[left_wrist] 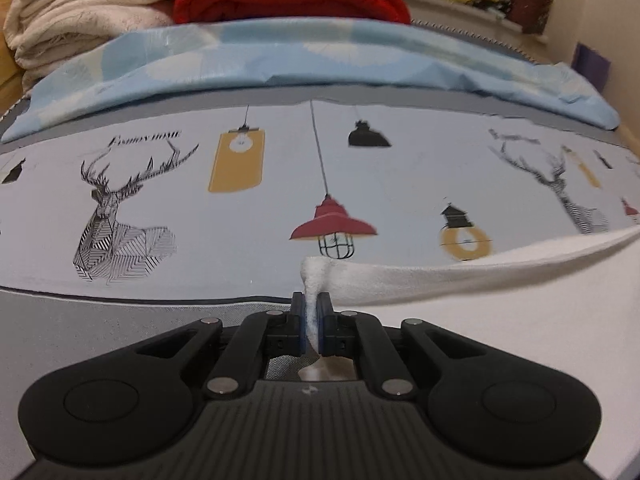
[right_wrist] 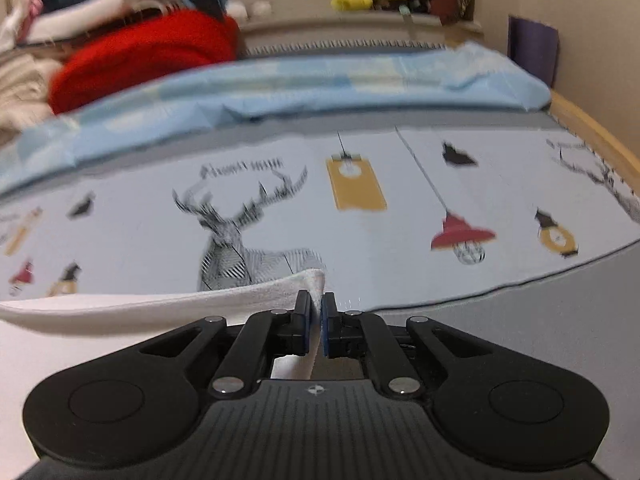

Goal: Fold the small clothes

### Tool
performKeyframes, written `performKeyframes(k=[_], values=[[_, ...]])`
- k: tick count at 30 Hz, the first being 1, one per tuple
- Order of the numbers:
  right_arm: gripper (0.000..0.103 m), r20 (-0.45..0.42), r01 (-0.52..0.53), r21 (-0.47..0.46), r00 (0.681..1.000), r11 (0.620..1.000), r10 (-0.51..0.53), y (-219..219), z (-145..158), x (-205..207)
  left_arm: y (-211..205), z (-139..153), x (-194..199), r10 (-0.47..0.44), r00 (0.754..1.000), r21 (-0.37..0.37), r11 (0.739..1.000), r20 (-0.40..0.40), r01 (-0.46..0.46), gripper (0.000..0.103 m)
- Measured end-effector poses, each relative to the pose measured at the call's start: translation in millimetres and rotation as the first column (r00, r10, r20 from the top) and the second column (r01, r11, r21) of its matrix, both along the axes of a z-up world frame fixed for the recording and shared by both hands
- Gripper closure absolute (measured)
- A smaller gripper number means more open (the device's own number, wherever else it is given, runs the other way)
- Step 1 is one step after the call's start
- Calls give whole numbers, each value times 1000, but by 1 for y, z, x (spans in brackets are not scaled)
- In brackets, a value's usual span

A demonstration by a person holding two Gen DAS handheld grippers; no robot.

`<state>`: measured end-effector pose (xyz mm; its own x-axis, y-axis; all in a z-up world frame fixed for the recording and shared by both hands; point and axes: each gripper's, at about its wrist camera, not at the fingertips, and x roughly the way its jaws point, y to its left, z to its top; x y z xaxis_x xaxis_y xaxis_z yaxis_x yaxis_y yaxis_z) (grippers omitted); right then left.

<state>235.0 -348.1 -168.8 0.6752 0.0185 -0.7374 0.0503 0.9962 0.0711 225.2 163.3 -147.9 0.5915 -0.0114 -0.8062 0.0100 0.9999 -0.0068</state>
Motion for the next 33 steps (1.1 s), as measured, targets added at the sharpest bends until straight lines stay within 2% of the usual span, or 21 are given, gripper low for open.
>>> performKeyframes(k=[1,2,3,4,7,9,11,13,16,20,22,23,24,25,26,27,28,29,31,33], values=[[96,-55,19,-16,998,1000,-20,1,-9,5,1,-4,3,17,999,-10,1000,-32,-17,93],[90,-138,43,-10,989,999,-44,-2,-20,8,4,-9,6,29,996,-41,999,-89,-33,91],[90,-178,64,16,982,998,-60,-6,-23,7,9,-15,6,26,987,-107,993,-159,-43,81],[90,-192,88,49,978,995,-77,-10,-21,4,14,-16,5,23,981,-156,986,-193,-54,80],[88,-153,114,118,984,986,-95,-22,2,-14,24,-2,-8,36,981,-180,981,-190,-71,80],[77,-152,68,142,987,988,-46,-25,14,-32,30,7,-20,1,978,-249,967,-207,-54,74],[72,-198,14,156,980,988,18,-27,18,-55,31,10,-35,-36,964,-310,949,-263,-49,66],[70,-242,-44,177,966,983,87,-25,18,-75,28,9,-56,-73,945,-320,947,-318,-34,65],[70,-296,-95,147,946,985,135,-18,14,-106,18,8,-87,-141,927,-298,954,-348,33,65],[70,-332,-106,137,932,985,147,-11,9,-136,17,-2,-120,-92,924,-287,958,-370,-20,65],[70,-348,-111,117,926,987,146,-6,5,-144,15,-6,-129,-62,927,-240,970,-371,-31,68],[70,-367,-113,93,920,989,140,-3,1,-148,14,-8,-133,-58,929,-240,970,-366,-34,68],[71,-381,-112,72,915,991,131,-1,-3,-150,13,-10,-137,-62,928,-246,969,-367,-33,71],[72,-392,-106,56,912,993,120,0,-6,-153,10,-13,-140,-72,923,-240,971,-377,-22,81],[84,-398,-95,56,911,994,109,-1,-8,-157,4,-16,-144,-81,921,-219,976,-382,-5,87],[99,-395,-81,74,913,994,104,-2,-8,-160,0,-17,-147,-85,922,-190,982,-378,12,99],[99,-371,-68,77,924,995,92,-1,-2,-165,-2,-14,-150,-78,928,-168,986,-363,17,99],[99,-337,-62,80,938,995,86,-2,6,-168,0,-10,-153,-61,938,-176,984,-342,-1,100],[100,-264,-35,121,962,992,66,-8,23,-178,7,4,-162,-15,959,-238,970,-285,-56,100],[100,-254,20,137,967,990,16,-16,26,-183,8,9,-168,7,965,-233,970,-262,-70,100]])
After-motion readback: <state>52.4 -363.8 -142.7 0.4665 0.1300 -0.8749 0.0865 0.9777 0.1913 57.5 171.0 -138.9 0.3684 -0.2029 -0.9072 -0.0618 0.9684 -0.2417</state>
